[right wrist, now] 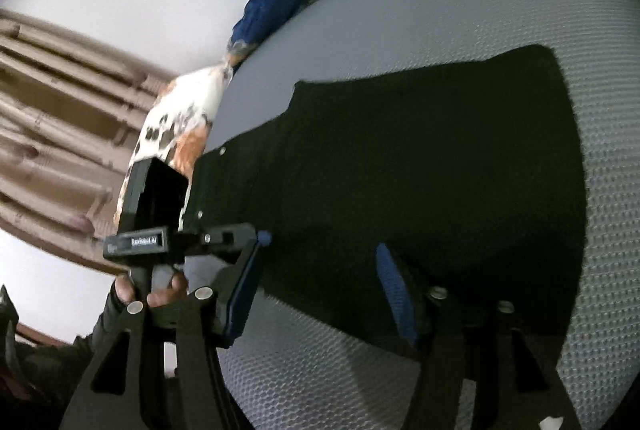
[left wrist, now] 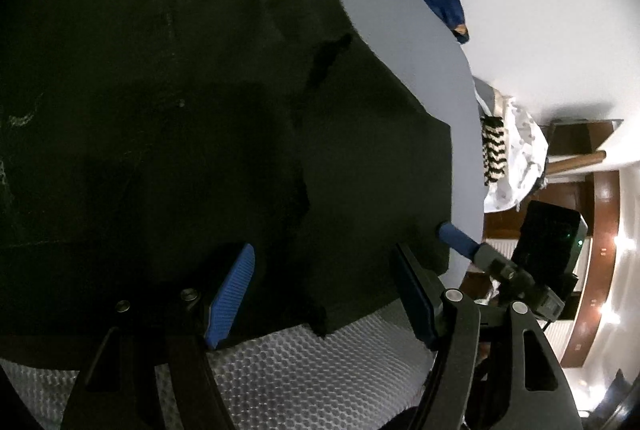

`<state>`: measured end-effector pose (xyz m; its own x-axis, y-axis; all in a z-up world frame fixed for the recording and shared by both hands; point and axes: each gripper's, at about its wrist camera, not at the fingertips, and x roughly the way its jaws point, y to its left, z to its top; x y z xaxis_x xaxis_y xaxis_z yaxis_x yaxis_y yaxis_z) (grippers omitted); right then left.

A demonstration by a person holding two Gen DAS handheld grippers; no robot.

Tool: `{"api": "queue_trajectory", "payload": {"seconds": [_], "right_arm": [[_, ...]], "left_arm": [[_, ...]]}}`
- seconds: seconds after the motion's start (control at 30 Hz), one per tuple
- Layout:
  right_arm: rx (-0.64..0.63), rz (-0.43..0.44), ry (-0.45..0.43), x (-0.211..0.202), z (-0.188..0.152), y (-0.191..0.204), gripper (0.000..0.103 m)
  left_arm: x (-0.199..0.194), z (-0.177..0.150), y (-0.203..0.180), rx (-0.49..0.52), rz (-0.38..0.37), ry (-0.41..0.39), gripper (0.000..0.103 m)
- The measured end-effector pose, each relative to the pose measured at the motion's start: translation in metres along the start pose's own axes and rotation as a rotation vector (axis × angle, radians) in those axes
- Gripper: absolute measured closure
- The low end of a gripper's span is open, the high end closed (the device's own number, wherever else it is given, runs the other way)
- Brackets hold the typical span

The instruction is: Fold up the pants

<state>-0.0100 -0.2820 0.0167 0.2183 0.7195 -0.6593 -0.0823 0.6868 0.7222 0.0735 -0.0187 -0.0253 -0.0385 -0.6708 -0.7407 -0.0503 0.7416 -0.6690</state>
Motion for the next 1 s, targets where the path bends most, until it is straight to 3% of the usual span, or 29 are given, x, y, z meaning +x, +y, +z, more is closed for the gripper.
{"api": "queue_trajectory", "payload": {"seconds": [0.27,0.4,0.47,0.67,0.73,0.9,1.0], "right_arm": [[0.066,-0.006,-0.015,-0.004,-0.002,-0.022,0.044],[0.086,-0.012,-0.031,-0.003,-0.002,-0.024,0.044],[0.091,-0.018,-0.036,-0.002,-0.001,-0.025,0.043],[0.111,-0.023,-0.051,-0.005,-0.001,-0.033,0.042],[0.112,-0.027,-0.049,-0.004,0.000,-0.034,0.042],[0.102,-0.034,-0.037,-0.002,-0.002,-0.033,0.042],[0.097,-0.042,-0.029,0.000,-0.002,-0.032,0.042]], "left_arm": [[0.015,0.005,-0.003,-0.024,-0.030,0.007,0.038],[0.026,0.011,-0.005,-0.064,-0.094,0.039,0.039],[0.033,0.013,-0.009,-0.062,-0.132,0.060,0.052],[0.036,0.007,-0.010,0.001,-0.113,0.040,0.075],[0.036,0.007,-0.003,-0.023,-0.125,0.040,0.080],[0.037,0.006,0.011,-0.104,-0.180,0.028,0.082],[0.029,-0.002,0.001,-0.032,-0.099,0.000,0.081]]}}
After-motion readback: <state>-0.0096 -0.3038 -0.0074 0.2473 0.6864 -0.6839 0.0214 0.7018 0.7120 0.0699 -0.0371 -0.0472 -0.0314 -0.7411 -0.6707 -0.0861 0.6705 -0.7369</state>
